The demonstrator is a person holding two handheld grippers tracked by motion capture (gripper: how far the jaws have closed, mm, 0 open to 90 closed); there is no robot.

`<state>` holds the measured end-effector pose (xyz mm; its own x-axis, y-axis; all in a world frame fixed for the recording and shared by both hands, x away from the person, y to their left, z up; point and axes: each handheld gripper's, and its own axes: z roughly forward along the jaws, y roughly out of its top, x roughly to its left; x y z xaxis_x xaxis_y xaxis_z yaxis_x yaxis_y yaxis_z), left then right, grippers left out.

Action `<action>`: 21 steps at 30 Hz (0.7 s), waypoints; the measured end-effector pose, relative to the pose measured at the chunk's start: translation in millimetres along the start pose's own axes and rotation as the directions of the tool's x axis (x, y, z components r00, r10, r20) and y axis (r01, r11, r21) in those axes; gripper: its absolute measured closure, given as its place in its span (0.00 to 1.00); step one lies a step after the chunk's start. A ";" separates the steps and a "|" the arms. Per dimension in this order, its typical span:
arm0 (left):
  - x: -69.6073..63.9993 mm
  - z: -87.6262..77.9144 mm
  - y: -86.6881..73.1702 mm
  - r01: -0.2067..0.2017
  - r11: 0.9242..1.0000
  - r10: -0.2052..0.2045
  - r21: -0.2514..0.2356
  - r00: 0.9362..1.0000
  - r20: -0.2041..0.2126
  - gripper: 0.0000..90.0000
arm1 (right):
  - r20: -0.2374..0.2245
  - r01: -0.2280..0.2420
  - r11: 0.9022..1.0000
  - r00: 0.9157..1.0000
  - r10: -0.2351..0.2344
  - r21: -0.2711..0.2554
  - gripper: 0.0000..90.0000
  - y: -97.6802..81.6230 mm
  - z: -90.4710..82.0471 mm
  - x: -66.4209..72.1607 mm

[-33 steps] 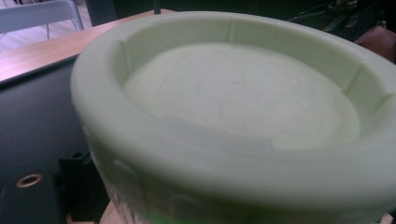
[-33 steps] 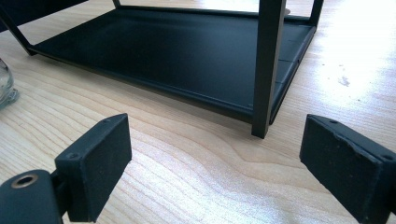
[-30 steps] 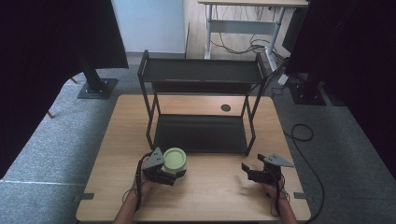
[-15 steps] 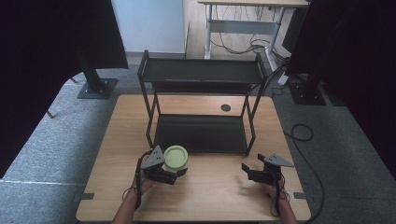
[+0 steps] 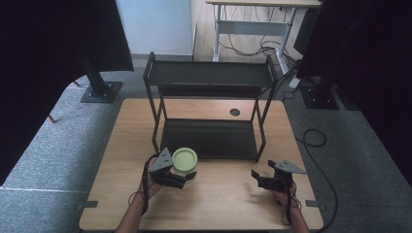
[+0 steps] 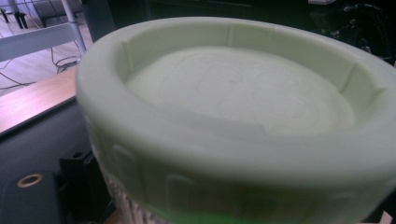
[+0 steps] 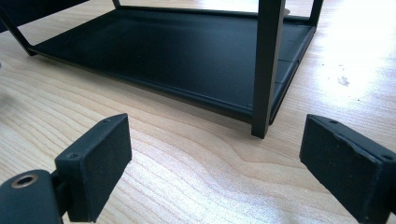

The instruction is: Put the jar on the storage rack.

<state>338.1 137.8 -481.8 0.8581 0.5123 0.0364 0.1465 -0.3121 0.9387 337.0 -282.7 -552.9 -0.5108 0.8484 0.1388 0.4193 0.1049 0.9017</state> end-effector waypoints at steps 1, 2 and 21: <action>0.2 0.4 0.8 -0.002 1.000 0.002 0.002 1.000 -0.001 0.12 | 0.000 0.000 1.000 1.000 0.000 0.000 0.10 0.0 0.0 0.0; 0.2 0.4 0.8 -0.002 1.000 0.002 0.002 1.000 -0.001 0.12 | 0.000 0.000 1.000 1.000 0.000 0.000 0.10 0.0 0.0 0.0; 11.3 4.3 9.8 -0.015 1.000 0.015 0.009 0.999 -0.029 0.12 | 0.003 0.002 1.000 1.000 -0.002 0.000 0.10 -0.2 -0.3 0.7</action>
<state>351.3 137.0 -473.6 0.8453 0.5309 0.0605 0.1385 -0.3270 0.9348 336.3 -282.3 -552.9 -0.5098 0.8496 0.1354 0.4182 0.1072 0.9020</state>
